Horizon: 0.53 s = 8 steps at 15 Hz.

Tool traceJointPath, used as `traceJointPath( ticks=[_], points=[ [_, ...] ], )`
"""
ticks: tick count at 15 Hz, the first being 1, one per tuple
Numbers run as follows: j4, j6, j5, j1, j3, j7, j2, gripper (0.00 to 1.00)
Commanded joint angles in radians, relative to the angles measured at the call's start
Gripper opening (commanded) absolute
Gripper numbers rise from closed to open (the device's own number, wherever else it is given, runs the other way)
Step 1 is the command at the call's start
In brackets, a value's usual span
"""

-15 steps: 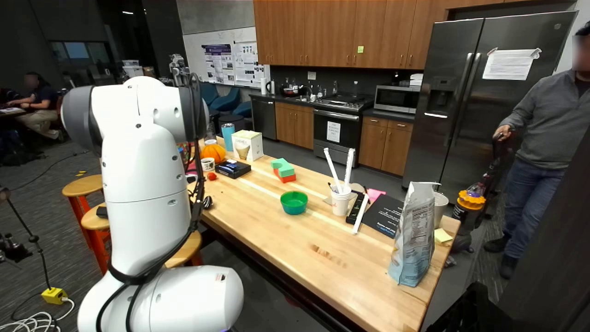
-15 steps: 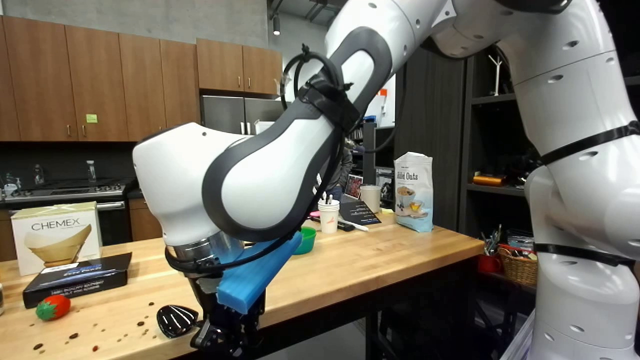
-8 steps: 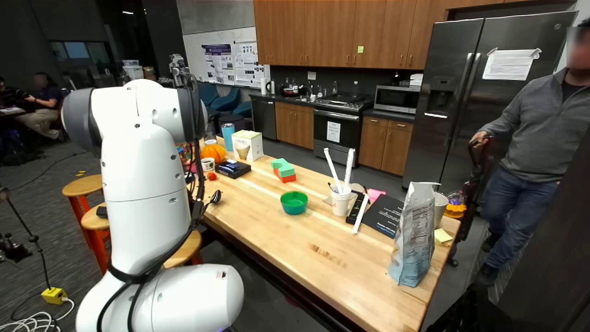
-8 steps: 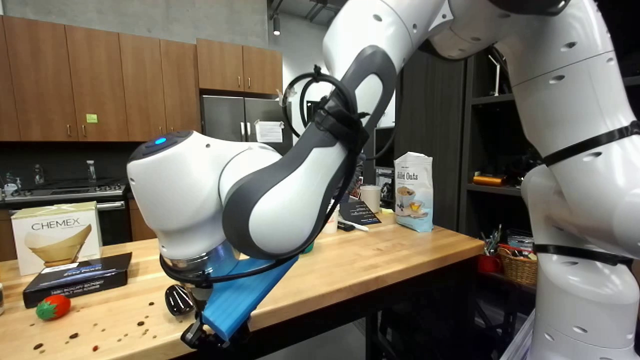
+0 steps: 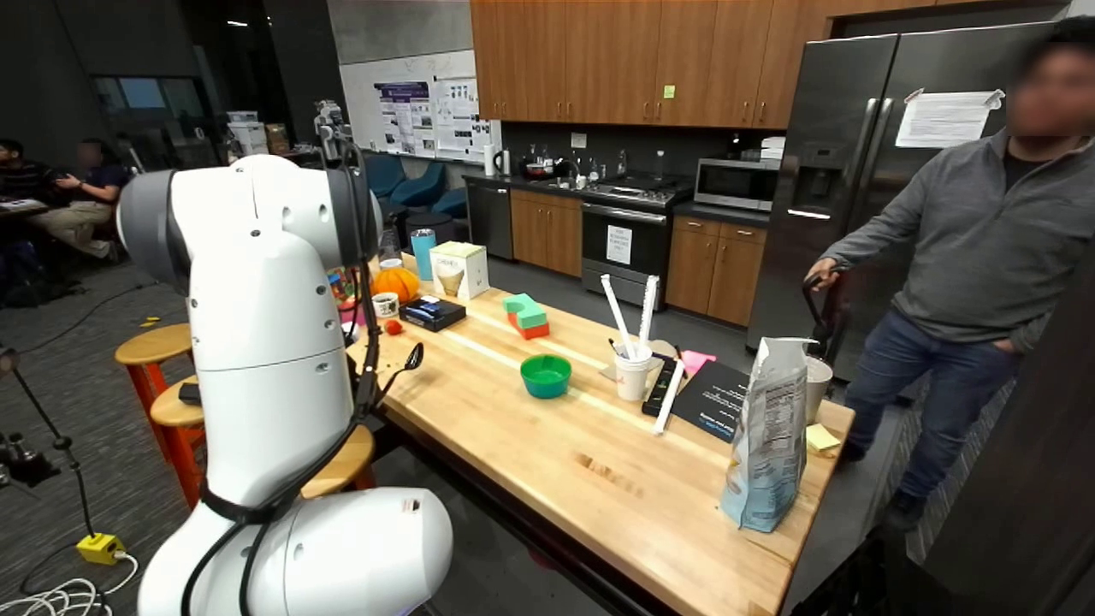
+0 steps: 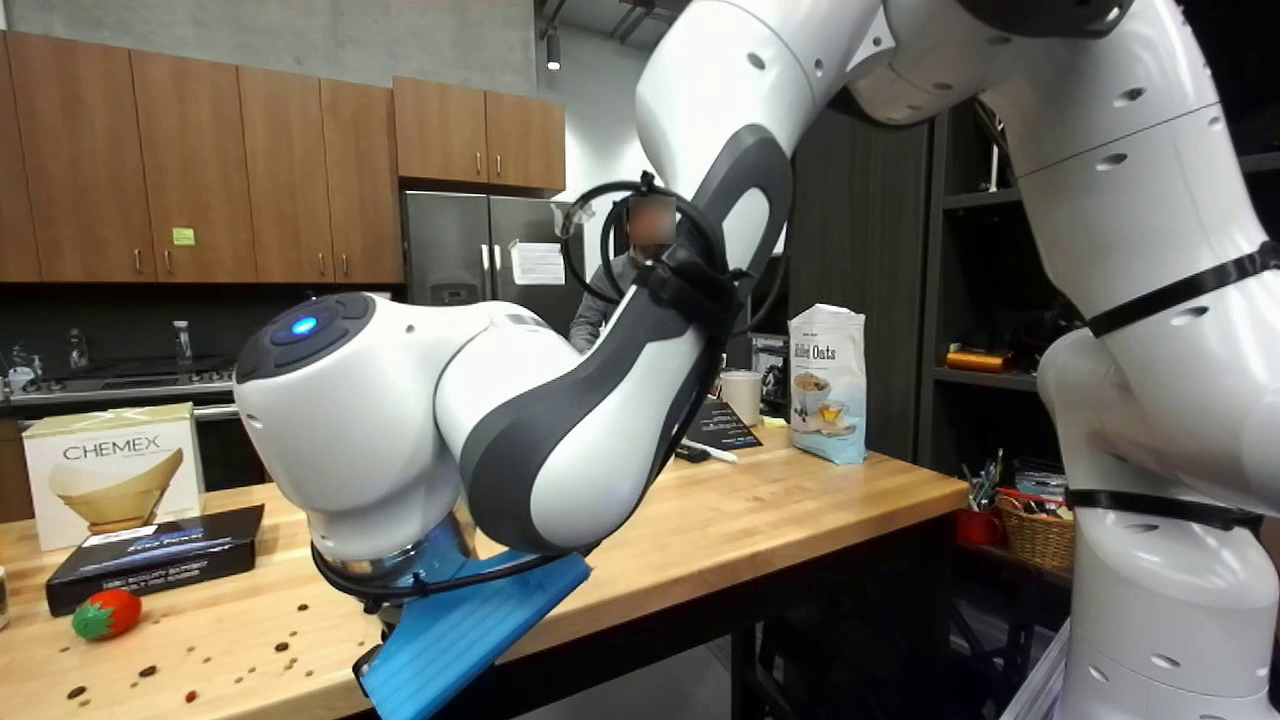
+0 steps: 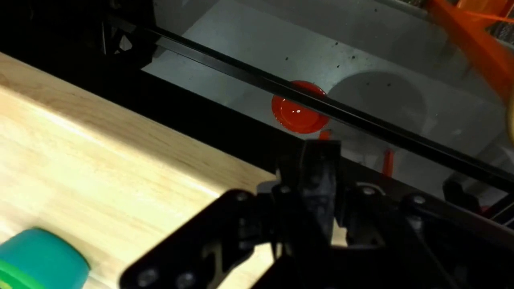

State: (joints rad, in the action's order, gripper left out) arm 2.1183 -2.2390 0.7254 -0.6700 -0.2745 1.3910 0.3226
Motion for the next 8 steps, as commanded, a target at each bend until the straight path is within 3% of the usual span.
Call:
traceJointPath(
  ticks=[1, 2, 8],
  points=[
    [-0.02, 0.017, 0.07, -0.021, 0.015, 0.127, 0.016, 0.06],
    [-0.008, 0.011, 0.033, 0.001, -0.005, 0.061, 0.008, 0.24],
    [-0.015, 0.012, 0.049, 0.0, -0.004, 0.095, 0.016, 0.24]
  ],
)
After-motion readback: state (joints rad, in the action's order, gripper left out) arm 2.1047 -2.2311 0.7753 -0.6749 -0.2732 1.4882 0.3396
